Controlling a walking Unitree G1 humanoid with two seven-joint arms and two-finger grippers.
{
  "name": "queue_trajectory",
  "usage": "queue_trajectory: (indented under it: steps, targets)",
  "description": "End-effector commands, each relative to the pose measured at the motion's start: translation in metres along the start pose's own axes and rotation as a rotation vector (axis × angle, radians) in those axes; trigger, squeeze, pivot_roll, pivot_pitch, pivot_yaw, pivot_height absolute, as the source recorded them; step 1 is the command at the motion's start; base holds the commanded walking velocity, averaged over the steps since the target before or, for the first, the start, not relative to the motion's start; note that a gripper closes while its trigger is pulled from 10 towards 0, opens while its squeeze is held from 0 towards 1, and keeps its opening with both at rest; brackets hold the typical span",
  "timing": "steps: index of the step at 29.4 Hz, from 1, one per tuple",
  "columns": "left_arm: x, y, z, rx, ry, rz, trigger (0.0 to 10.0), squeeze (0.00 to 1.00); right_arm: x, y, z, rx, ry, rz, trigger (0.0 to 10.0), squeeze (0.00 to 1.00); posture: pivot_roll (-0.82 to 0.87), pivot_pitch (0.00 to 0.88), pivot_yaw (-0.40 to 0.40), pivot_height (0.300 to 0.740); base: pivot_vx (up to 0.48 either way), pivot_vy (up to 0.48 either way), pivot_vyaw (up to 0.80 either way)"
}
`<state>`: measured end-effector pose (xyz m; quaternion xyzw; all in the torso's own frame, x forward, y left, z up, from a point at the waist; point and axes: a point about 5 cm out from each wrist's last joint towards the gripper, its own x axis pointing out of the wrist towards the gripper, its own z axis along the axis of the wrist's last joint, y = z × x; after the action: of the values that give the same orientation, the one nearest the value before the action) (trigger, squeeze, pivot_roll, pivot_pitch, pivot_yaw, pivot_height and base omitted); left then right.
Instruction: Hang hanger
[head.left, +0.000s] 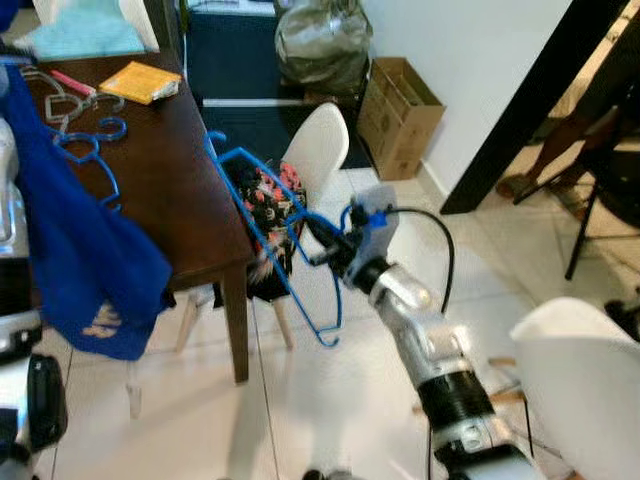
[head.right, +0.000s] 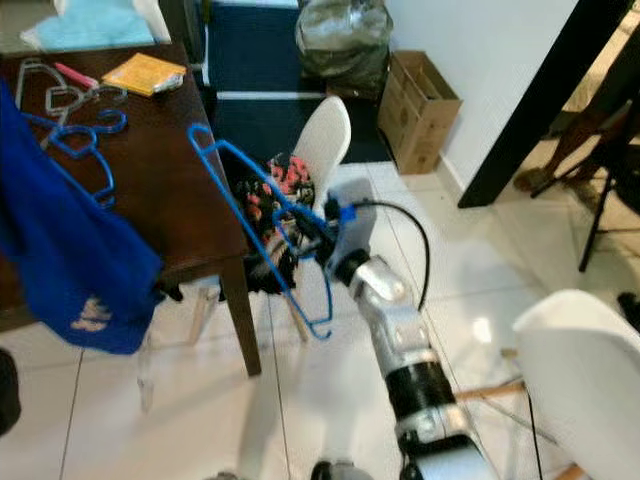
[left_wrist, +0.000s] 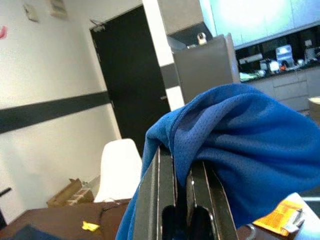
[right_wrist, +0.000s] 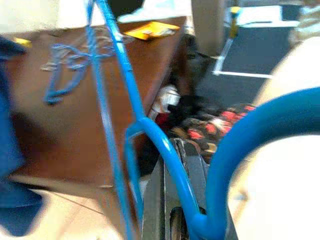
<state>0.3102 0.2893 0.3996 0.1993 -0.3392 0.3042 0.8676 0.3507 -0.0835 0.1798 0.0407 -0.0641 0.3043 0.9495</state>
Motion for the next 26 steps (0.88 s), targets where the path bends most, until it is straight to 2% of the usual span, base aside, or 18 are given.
queue_trajectory:
  steps: [1, 5, 6, 9, 11, 12, 13, 17, 18, 22, 23, 26]
  targets:
    - [0.0, 0.014, -0.012, 0.08, 0.043, 0.04, 10.0, 0.0, -0.002, 0.0, -0.001, 0.009, -0.003, -0.002, 10.0, 0.0, 0.06, 0.163, -0.105, 0.74, 0.375, 0.0, 0.0]
    - [0.001, 0.016, -0.025, 0.135, 0.115, 0.014, 10.0, 0.0, -0.003, 0.0, -0.001, 0.008, 0.0, -0.003, 10.0, 0.0, 0.07, 0.165, -0.106, 0.74, 0.302, 0.0, 0.0]
    - [-0.001, 0.011, -0.034, 0.152, 0.168, -0.043, 10.0, 0.0, -0.003, 0.0, -0.002, 0.008, 0.001, -0.002, 10.0, 0.0, 0.07, 0.165, -0.106, 0.74, 0.0, 0.0, 0.0]
    - [-0.001, 0.011, -0.034, 0.152, 0.168, -0.043, 10.0, 0.0, -0.003, 0.0, -0.002, 0.008, 0.001, -0.002, 10.0, 0.0, 0.07, 0.165, -0.106, 0.74, 0.0, 0.0, 0.0]
    - [-0.02, -0.007, -0.06, 0.221, 0.295, -0.219, 10.0, 0.0, -0.004, 0.0, -0.002, 0.007, 0.006, 0.0, 10.0, 0.0, 0.06, 0.174, -0.104, 0.74, 0.0, 0.0, 0.0]
    - [-0.02, -0.007, -0.06, 0.221, 0.295, -0.219, 10.0, 0.0, -0.004, 0.0, -0.002, 0.007, 0.006, 0.0, 10.0, 0.0, 0.06, 0.174, -0.104, 0.74, 0.0, 0.0, 0.0]
    - [-0.031, -0.013, -0.072, 0.256, 0.358, -0.309, 10.0, 0.0, -0.005, 0.0, -0.003, 0.007, 0.009, 0.001, 10.0, 0.0, 0.06, 0.174, -0.104, 0.74, 0.0, 0.0, 0.0]
    - [-0.031, -0.013, -0.072, 0.256, 0.358, -0.309, 10.0, 0.0, -0.005, 0.0, -0.003, 0.007, 0.009, 0.001, 10.0, 0.0, 0.06, 0.174, -0.104, 0.74, 0.0, 0.0, 0.0]
    - [-0.046, -0.023, -0.085, 0.319, 0.428, -0.473, 10.0, 0.0, -0.005, 0.0, -0.003, 0.006, 0.012, 0.002, 10.0, 0.0, 0.06, 0.18, -0.108, 0.74, 0.0, 0.0, 0.0]
    - [-0.046, -0.023, -0.085, 0.319, 0.428, -0.473, 10.0, 0.0, -0.005, 0.0, -0.003, 0.006, 0.012, 0.002, 10.0, 0.0, 0.06, 0.18, -0.108, 0.74, 0.0, 0.0, 0.0]
    - [-0.07, -0.032, -0.103, 0.426, 0.52, -0.685, 10.0, 0.0, -0.006, -0.001, -0.003, 0.005, 0.016, 0.006, 10.0, 0.0, 0.06, 0.187, -0.111, 0.74, 0.0, 0.0, 0.0]
    - [-0.07, -0.032, -0.103, 0.426, 0.52, -0.685, 10.0, 0.0, -0.006, -0.001, -0.003, 0.005, 0.016, 0.006, 10.0, 0.0, 0.06, 0.187, -0.111, 0.74, 0.0, 0.0, 0.0]
